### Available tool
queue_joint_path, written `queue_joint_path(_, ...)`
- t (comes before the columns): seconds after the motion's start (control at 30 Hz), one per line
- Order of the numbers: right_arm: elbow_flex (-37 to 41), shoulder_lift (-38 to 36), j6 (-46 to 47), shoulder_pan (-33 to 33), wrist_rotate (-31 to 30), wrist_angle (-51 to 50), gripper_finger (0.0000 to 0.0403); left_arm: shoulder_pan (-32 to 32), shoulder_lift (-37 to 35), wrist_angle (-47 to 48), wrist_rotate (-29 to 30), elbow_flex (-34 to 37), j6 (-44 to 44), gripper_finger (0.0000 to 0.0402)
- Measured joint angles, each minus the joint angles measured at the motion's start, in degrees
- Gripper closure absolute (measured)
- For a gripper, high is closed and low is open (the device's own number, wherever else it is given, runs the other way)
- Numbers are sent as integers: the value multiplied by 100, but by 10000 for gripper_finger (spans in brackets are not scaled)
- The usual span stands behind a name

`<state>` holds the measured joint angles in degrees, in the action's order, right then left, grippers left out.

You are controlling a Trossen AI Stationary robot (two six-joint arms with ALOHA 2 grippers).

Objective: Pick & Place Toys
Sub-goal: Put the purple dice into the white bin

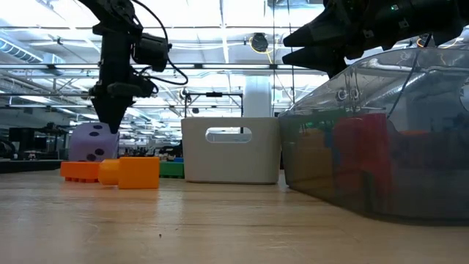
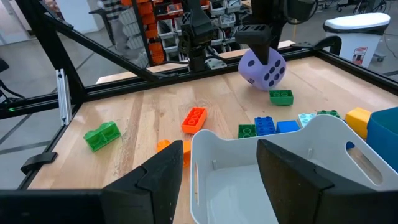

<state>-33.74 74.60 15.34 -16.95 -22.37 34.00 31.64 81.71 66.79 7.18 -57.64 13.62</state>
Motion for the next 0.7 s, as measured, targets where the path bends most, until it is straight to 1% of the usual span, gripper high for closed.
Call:
queue_joint_path(0.13,0,-1,-1,-1,0,0,206,192,-2,-9,59,2,27,92)
queue_joint_path(0.3,0,0,-1,-1,0,-4,206,393,-2,-50,66,2,-162,77)
queue_joint_path(0.47,0,-1,-1,0,0,-7,206,581,-4,-80,115,0,-360,77)
queue_joint_path(0.7,0,-1,-61,-2,0,-7,206,818,-7,-205,491,-5,-443,84)
